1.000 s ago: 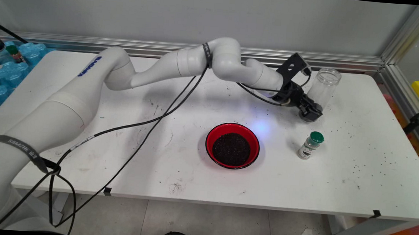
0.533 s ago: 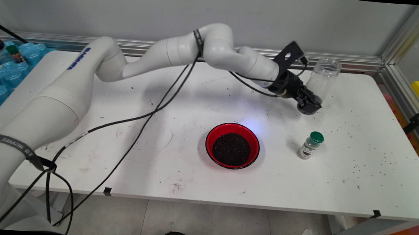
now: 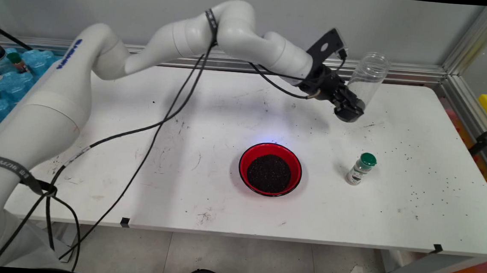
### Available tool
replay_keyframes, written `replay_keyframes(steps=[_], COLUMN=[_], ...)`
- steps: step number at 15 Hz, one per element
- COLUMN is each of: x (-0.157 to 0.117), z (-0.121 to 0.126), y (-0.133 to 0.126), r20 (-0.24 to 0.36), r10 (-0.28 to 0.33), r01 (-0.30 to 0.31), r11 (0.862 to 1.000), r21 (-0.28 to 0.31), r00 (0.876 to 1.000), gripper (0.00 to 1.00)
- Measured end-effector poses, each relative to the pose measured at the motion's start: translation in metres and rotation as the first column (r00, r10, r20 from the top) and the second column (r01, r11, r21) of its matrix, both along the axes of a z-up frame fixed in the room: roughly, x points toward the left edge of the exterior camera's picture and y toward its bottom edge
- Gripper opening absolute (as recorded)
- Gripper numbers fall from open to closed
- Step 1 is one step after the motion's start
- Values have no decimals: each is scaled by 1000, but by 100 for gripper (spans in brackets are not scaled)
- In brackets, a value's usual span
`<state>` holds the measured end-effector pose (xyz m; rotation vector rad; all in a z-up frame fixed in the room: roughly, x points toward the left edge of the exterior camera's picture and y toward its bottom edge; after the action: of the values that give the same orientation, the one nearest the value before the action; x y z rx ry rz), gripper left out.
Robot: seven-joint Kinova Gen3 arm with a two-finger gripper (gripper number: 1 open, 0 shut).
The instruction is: Pour the black seasoning powder in the red bowl
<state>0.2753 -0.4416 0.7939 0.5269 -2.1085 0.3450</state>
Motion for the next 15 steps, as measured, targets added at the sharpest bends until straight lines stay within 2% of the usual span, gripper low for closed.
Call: replay_keyframes(steps=[5,9,12,15], x=[23,42,56,70], z=[24,39,50,58], y=[13,24,31,37], r20=[71,140,203,271], r10=[-40,-84,-119,-151], r01=[43,97,147,201], r11=[998,991,981,965], r21=[-48,-87,-128,-168], r00=[997,987,972,951], gripper=[0,0,0,0])
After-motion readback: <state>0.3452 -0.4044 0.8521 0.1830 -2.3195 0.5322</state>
